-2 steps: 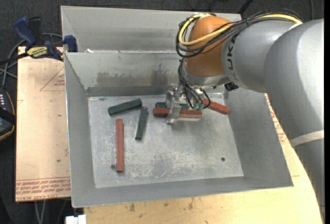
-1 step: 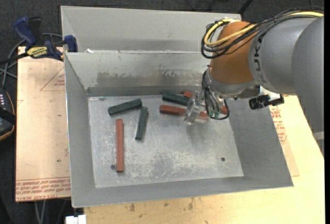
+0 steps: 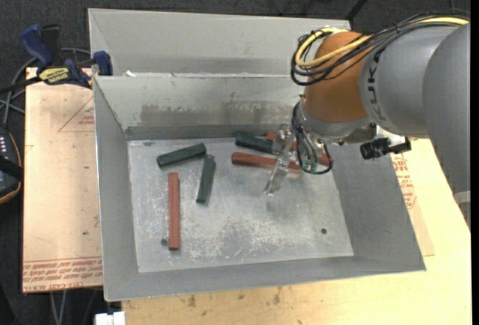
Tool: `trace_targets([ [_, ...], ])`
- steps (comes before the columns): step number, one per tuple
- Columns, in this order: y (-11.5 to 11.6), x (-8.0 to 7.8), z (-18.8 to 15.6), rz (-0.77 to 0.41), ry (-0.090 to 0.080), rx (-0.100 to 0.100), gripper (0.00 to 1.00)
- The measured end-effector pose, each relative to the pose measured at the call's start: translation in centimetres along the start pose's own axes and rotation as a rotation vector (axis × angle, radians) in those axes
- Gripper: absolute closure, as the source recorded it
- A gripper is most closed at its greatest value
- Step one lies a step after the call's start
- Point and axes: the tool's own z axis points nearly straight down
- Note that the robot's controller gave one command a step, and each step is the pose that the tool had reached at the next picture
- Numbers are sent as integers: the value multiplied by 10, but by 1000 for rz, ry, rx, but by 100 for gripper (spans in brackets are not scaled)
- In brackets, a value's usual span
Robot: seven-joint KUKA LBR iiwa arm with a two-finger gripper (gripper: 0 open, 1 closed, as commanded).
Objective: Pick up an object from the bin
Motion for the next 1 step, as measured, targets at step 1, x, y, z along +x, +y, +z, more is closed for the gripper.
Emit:
trace_targets([
  [1, 10, -36, 38, 343, -3, -2, 0],
])
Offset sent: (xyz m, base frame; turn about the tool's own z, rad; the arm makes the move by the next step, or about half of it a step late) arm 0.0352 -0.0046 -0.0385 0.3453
